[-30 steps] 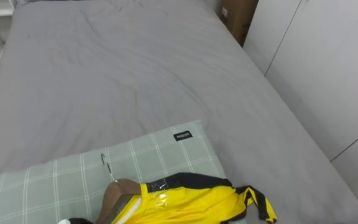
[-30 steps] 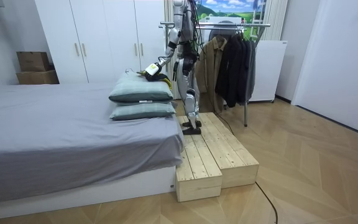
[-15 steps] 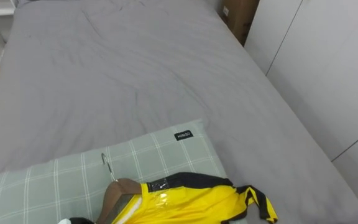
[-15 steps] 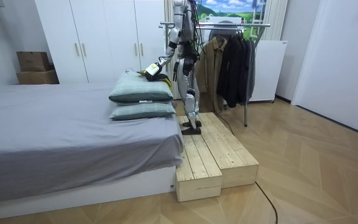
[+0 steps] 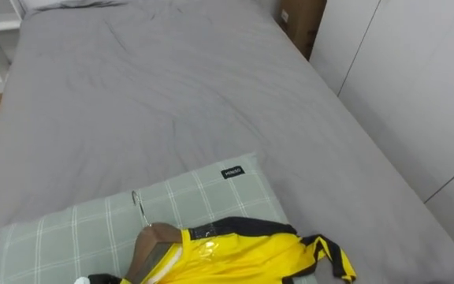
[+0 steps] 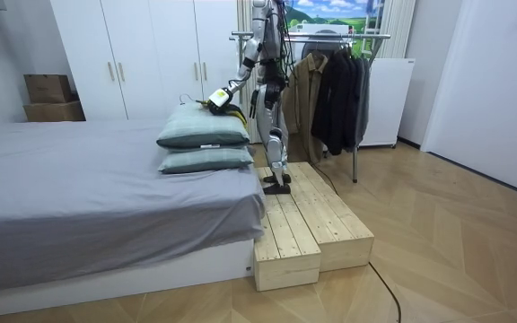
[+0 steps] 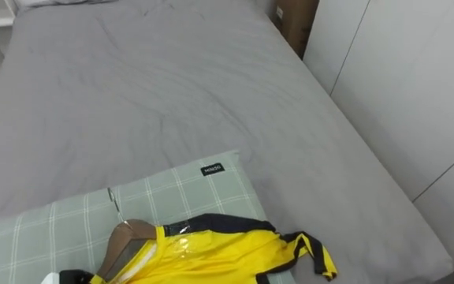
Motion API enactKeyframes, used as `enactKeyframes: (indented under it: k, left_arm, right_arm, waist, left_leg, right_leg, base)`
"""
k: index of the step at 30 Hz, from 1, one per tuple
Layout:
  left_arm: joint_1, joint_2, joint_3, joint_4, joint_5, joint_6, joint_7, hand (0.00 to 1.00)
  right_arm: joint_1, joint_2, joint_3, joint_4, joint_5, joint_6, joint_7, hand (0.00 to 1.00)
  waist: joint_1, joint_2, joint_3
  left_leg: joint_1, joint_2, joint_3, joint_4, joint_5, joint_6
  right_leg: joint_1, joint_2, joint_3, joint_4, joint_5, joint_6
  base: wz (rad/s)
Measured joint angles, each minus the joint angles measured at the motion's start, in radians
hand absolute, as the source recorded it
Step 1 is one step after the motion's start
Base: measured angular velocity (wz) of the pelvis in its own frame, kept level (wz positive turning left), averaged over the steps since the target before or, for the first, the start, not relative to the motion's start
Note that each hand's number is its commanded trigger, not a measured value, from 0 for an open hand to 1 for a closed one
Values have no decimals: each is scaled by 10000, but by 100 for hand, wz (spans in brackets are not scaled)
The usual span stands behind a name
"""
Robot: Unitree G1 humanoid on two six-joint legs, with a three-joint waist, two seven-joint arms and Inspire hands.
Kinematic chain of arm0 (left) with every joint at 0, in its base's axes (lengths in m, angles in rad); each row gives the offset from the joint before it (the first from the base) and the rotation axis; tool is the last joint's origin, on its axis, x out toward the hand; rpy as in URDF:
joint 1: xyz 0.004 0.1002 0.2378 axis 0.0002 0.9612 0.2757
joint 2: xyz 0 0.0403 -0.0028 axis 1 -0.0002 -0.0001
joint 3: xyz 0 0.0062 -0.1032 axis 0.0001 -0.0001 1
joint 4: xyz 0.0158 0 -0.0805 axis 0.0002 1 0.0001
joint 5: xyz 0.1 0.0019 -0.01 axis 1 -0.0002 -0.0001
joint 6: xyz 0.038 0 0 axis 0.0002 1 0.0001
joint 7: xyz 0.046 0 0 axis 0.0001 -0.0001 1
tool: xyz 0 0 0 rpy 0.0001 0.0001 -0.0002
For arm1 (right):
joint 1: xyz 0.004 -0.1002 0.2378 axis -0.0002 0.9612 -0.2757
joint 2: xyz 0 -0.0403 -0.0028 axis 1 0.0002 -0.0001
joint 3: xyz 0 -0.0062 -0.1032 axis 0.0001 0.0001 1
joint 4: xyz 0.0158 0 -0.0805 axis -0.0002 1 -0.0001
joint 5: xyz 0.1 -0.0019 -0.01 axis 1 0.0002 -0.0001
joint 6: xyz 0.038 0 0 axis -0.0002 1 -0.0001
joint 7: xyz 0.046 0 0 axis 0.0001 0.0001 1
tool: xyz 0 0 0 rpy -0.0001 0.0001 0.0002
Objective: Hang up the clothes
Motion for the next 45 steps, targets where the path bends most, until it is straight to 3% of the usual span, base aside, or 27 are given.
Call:
enactKeyframes:
  k: [5,9,15,21,27,36,45]
  left_arm:
    - [252,4,-33,-1242,-501,2,-178,100]
    - [787,48,-2,-2399,-472,-4,-346,100]
    - [1226,144,10,-3385,-384,1,-381,100]
    - [1261,327,20,-4103,-273,1,-572,100]
    - [1465,465,124,-5112,-202,0,-570,100]
    - [1466,561,127,-5689,25,5,-569,100]
    - [1455,838,328,-6571,513,5,-764,100]
  right_arm:
    - [275,-88,-25,-173,33,-65,-99,0]
    - [863,-93,-881,-401,-85,-260,-105,0]
    - [1488,-176,-1456,-401,-38,-352,-86,0]
    - [1773,-203,-1763,-401,386,-458,-80,0]
    - [1876,-204,-1936,-447,361,-457,-106,0]
    - [1915,-219,-2079,-441,206,-450,-87,0]
    - [1917,-234,-2575,-476,-468,-482,-151,0]
  waist:
    - [-13,187,14]
    - [-31,360,-1]
    - [-42,379,-7]
    - [-102,370,-16]
    - [-286,388,-33]
    - [-335,420,-53]
    - [-458,489,-54]
  left_leg:
    - [111,-6,-67,35,0,-1]
    - [413,-25,-54,20,0,1]
    - [693,-31,-26,22,1,-2]
    - [988,-39,-44,7,8,-9]
    - [1255,-48,-37,-41,8,-9]
    - [1349,-110,-42,23,8,-9]
    - [1370,-112,-38,26,7,-8]
  right_leg:
    - [167,-15,-149,-2,0,0]
    - [399,-18,-37,-52,-7,3]
    - [732,-13,18,-198,-19,8]
    - [1056,-13,22,-228,-19,7]
    - [1298,-11,37,-226,-19,8]
    - [1396,-9,48,-203,-21,10]
    - [1409,-12,62,-195,-21,10]
  base:
    - [4]
    - [-2]
    - [-2]
    - [0]
    - [0]
    - [0]
    - [0]
